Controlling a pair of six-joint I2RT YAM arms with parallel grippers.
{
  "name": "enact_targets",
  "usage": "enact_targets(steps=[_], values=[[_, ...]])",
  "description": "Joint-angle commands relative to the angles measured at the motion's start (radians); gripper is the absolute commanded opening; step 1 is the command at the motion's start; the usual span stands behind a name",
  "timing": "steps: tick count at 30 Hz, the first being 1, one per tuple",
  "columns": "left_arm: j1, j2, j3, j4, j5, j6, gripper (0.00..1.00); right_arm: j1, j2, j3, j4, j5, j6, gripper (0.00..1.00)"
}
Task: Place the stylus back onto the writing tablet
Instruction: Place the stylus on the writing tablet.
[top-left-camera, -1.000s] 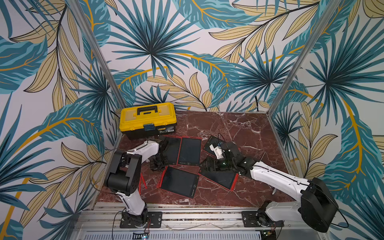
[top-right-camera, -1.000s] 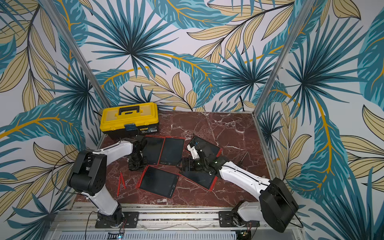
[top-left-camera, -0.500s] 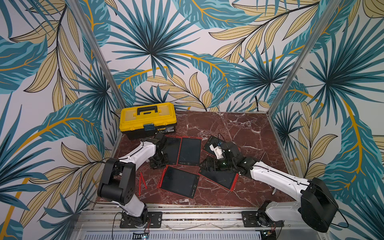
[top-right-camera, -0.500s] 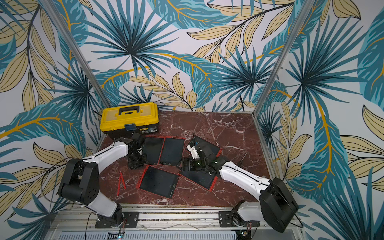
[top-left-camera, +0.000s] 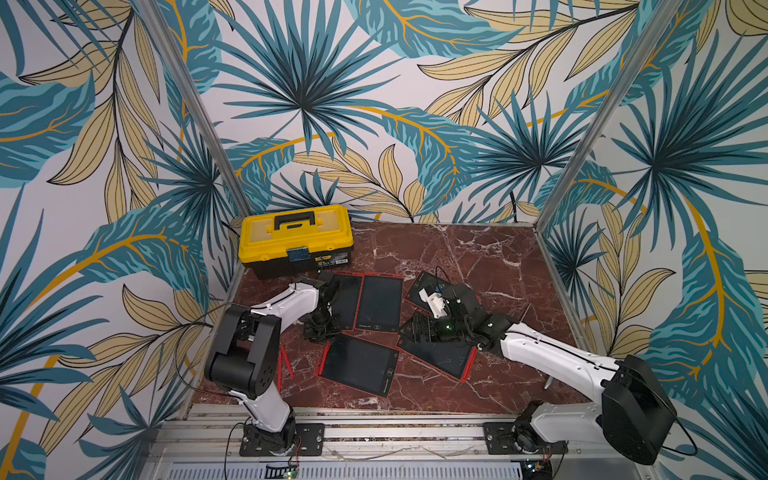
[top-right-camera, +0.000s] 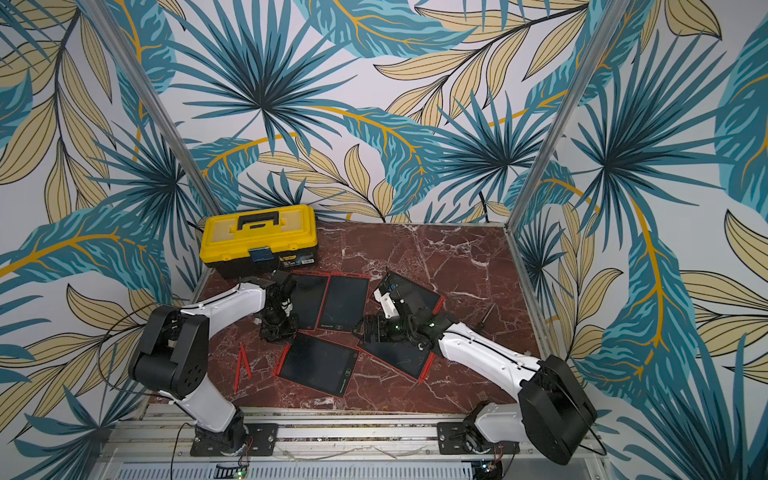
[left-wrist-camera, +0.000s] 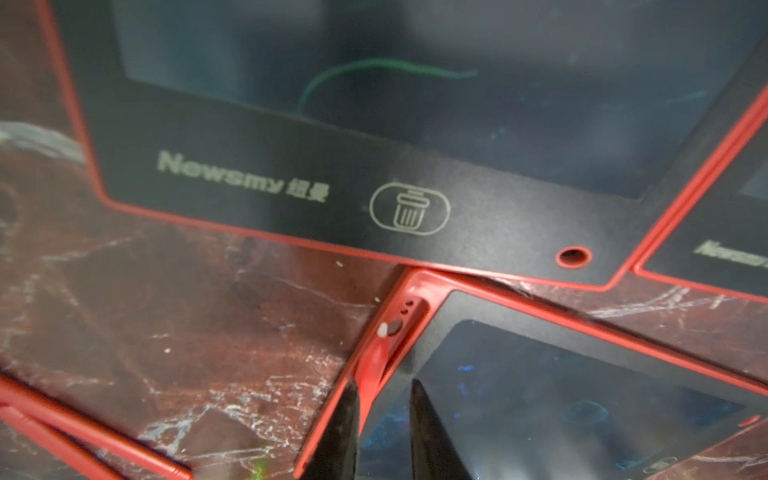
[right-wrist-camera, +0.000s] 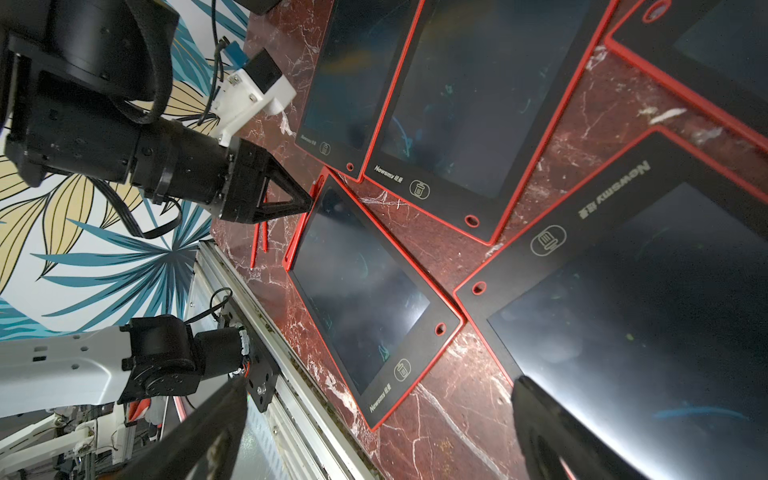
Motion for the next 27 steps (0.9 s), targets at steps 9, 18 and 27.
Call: enact_targets(steps=[9, 18, 27], values=[[0.001, 0.033, 0.029, 0.037, 0.02, 0.036, 0.23, 0.009, 0.002, -0.012, -0.008, 0.008, -0.009, 0.99], [-0.005, 0.001, 0.046, 0.035, 0.016, 0.027, 0.21, 0.01, 0.004, -0.012, -0.009, 0.01, -0.009, 0.99], [-0.01, -0.083, -0.036, -0.024, 0.005, -0.054, 0.16, 0.012, 0.008, -0.008, -0.005, 0.003, -0.007, 0.99]])
